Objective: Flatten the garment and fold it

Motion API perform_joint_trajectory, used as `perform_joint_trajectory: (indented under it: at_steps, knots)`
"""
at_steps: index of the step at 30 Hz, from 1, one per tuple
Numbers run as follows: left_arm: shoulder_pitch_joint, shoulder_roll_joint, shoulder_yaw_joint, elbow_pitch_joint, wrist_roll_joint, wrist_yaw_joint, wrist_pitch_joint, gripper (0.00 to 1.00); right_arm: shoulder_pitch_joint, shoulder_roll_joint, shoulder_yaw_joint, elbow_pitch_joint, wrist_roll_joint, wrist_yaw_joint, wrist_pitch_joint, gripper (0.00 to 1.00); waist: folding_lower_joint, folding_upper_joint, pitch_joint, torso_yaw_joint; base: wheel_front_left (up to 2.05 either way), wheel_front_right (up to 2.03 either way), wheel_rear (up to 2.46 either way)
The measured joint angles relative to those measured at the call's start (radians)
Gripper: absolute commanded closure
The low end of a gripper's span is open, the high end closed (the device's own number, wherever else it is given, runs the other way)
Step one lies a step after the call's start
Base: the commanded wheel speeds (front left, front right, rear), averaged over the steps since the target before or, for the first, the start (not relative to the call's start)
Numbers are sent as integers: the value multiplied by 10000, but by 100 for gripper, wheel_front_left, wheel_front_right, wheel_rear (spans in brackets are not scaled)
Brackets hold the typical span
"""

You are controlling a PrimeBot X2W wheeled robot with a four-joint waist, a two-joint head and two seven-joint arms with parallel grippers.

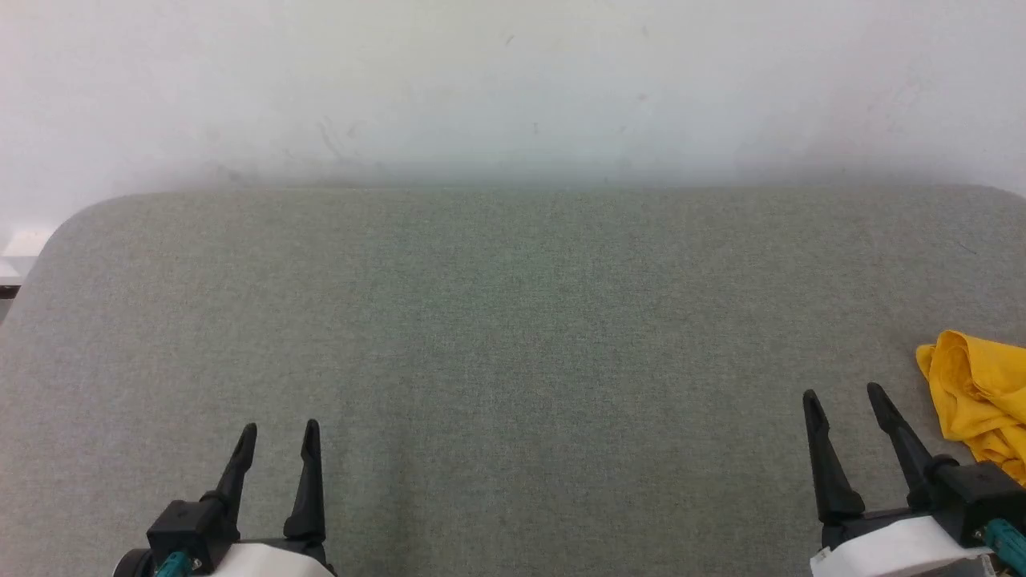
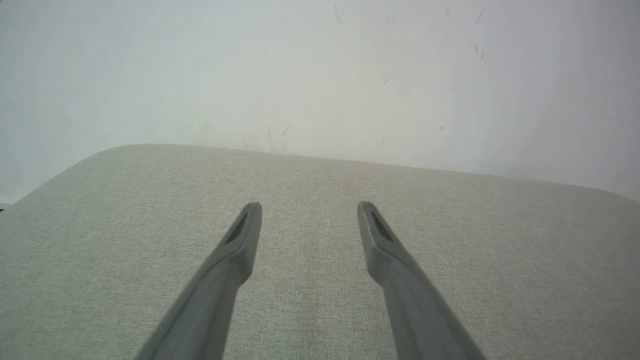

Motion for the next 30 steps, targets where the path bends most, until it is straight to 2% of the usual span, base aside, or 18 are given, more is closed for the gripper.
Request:
perform_joint_trajectory:
  at_steps: [12, 13, 30]
  knots:
    - [24, -29, -2, -102, 205, 0, 2, 0, 23, 2, 119, 217, 213, 0, -19, 0, 0, 0, 81, -144, 0, 0, 0]
    - [23, -27, -2, -105, 207, 0, 0, 100, 23, 4, 132, 259, 232, 0, -29, 100, 0, 0, 84, -159, 0, 0, 0]
    - [22, -52, -10, -132, 280, 2, 253, 100, -43, -4, 142, 293, 182, 0, 77, 100, 0, 0, 53, -227, 0, 0, 0]
